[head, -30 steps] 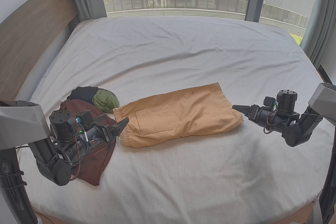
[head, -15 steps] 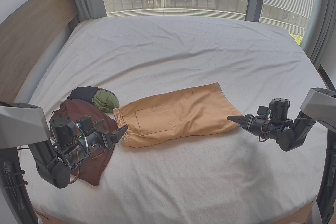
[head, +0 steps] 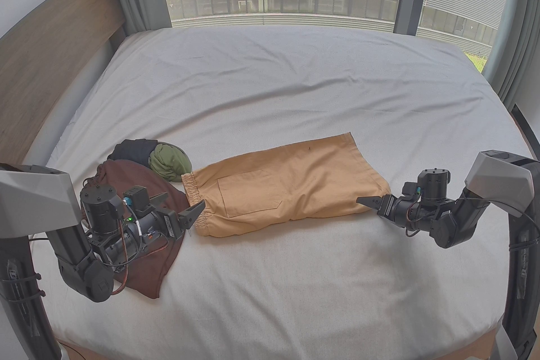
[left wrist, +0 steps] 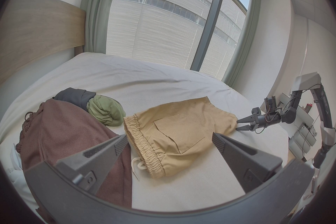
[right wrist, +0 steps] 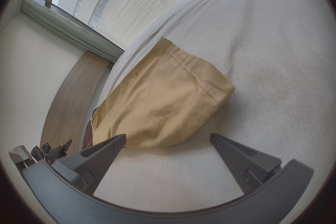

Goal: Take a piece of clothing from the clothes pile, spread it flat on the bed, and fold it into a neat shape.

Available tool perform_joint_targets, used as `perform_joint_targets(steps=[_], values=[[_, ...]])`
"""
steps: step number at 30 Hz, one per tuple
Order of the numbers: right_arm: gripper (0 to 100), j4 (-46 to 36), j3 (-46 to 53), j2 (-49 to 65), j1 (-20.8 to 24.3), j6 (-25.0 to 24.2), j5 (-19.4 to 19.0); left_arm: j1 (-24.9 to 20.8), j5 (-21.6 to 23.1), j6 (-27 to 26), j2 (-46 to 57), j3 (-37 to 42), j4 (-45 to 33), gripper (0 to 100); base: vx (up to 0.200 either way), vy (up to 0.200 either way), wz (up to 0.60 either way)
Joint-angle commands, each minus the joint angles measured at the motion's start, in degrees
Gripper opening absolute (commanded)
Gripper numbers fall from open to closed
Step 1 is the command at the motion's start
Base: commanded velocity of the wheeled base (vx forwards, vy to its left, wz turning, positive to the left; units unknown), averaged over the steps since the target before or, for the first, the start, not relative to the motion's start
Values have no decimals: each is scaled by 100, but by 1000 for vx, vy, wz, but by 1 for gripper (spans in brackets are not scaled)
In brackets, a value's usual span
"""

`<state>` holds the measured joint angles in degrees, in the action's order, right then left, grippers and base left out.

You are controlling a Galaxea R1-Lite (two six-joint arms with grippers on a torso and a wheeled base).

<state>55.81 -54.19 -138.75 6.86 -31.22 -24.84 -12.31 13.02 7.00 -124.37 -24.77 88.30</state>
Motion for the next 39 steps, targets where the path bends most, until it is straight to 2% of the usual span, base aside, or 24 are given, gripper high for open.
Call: perform_joint_targets(steps=[1,8,10,18,22,28,39], values=[[100,18,-171,-293,34,-130,-3,1,-1,3,-35,-10,3,100,0,0,0],[100,413,-496,-600,184,-736,6,1,-1,3,-79,-19,3,100,0,0,0],[100,554,-646,-750,254,-912,111,-8,-1,3,-105,-19,3,100,0,0,0],[100,800,-1112,-1251,474,-974,410,-8,-1,30,-105,-28,3,100,0,0,0],[100,1222,-1437,-1523,562,-1114,674,-8,-1,39,-114,-54,3,100,0,0,0],[100,1644,-1516,-1576,720,-1448,665,-8,-1,100,-114,-72,3,100,0,0,0],[100,1960,-1656,-1743,720,-1448,683,-26,-1,241,-114,-116,3,100,0,0,0]])
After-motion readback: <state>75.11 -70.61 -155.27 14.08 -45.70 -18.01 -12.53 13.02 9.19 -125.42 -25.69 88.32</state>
